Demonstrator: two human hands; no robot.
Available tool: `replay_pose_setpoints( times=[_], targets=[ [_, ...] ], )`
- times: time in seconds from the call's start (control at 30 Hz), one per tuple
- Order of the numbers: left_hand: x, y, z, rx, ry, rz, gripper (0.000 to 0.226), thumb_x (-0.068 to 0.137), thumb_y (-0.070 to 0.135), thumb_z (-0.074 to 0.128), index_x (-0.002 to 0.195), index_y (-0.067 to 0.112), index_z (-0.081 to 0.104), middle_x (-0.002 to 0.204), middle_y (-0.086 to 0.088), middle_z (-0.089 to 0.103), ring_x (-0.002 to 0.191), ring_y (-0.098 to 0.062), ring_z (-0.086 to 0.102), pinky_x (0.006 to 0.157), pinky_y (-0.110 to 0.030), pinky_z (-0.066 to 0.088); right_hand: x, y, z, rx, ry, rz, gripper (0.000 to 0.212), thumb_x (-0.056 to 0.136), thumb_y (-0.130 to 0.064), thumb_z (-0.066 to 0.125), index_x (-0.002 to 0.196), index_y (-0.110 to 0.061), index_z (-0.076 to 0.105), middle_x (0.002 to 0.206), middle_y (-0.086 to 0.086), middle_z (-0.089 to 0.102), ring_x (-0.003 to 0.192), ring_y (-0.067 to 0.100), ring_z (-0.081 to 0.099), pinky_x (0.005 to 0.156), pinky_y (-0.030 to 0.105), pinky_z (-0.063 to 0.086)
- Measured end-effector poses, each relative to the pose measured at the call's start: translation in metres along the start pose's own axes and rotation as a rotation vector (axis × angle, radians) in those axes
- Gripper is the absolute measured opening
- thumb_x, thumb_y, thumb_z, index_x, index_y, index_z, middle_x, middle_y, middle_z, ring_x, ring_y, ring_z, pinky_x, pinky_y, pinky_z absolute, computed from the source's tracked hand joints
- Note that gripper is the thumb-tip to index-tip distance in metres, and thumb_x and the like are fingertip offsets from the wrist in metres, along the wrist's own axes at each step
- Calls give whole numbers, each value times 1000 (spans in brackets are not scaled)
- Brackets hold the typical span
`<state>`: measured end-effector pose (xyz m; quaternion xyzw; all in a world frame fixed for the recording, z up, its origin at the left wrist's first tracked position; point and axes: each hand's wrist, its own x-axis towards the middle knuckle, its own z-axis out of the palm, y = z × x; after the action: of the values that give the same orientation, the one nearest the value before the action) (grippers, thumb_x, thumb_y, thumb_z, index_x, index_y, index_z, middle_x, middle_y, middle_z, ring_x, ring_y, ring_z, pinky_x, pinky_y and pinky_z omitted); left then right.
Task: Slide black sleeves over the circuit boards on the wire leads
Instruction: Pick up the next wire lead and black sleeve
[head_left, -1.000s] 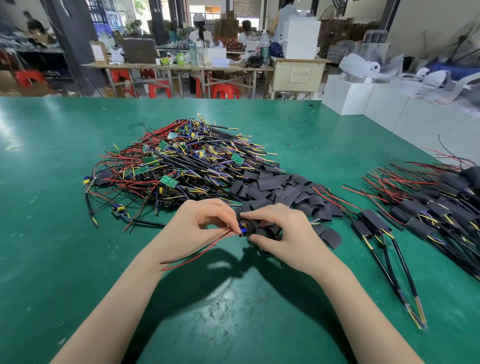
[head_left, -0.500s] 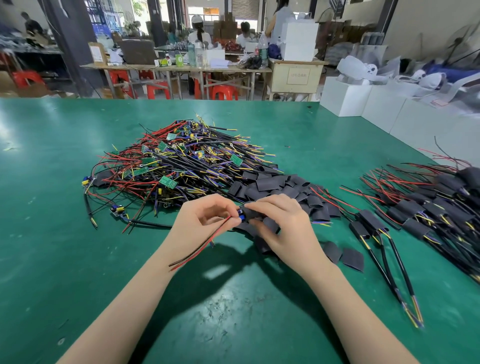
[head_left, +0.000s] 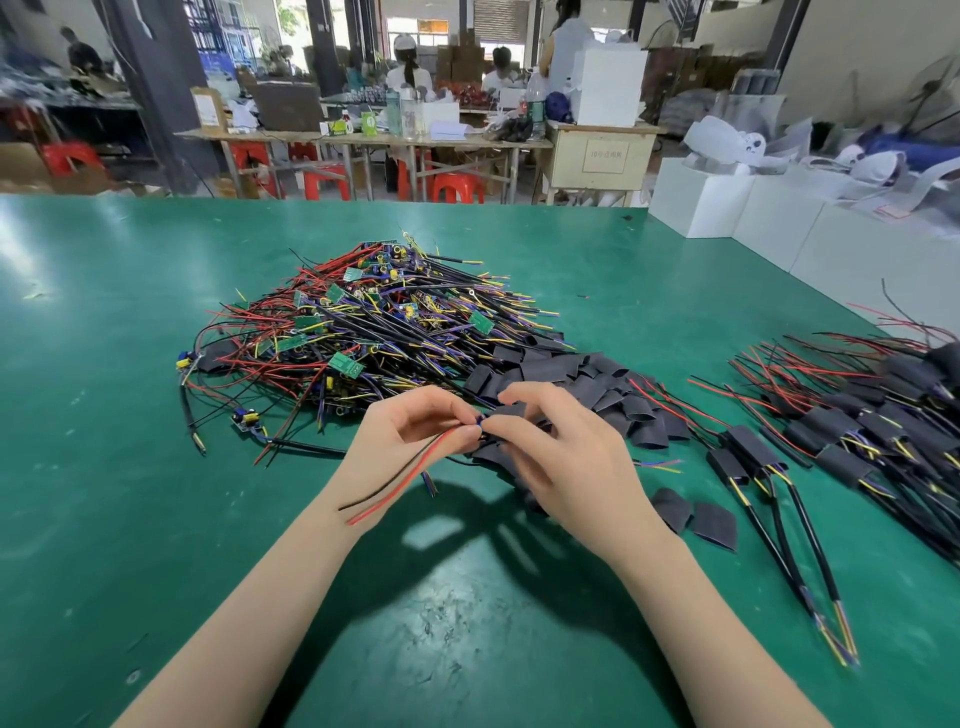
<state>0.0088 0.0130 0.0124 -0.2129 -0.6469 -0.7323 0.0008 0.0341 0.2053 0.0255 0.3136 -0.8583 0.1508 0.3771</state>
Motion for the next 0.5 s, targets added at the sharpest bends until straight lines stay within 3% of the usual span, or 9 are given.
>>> replay_pose_setpoints(
  times=[0.17, 0.33, 0.43, 0.5],
  targets=[
    [0, -1, 3, 78, 3, 16, 13, 73, 7, 75, 83, 4, 67, 95, -27, 68, 83, -20, 69, 82, -30, 57, 1, -3, 2, -122, -69, 7, 21, 73, -3, 73, 89, -15, 66, 102, 6, 63, 79, 26, 59, 47, 34, 48],
    [0, -3, 7, 107, -1, 30, 14, 72, 1, 74, 83, -2, 64, 89, -15, 71, 82, -17, 68, 80, -25, 55, 0, -4, 6, -158, -96, 19, 14, 76, -10, 74, 83, -17, 64, 96, 2, 62, 78, 24, 58, 44, 33, 45],
    [0, -2, 5, 92, 7, 33, 12, 72, 5, 75, 81, 5, 67, 89, -11, 72, 82, -17, 68, 81, -25, 55, -1, -1, 6, 7, -64, 83, 19, 78, -14, 74, 95, -15, 65, 105, 2, 62, 90, 25, 58, 64, 34, 50],
    [0, -1, 2, 85, 30, 36, 10, 70, 8, 76, 78, 13, 70, 90, -10, 72, 82, -16, 68, 81, -24, 54, -2, 4, 4, 6, -98, 172, 40, 76, -22, 74, 114, -14, 63, 115, 2, 62, 99, 25, 58, 75, 36, 46]
  ],
)
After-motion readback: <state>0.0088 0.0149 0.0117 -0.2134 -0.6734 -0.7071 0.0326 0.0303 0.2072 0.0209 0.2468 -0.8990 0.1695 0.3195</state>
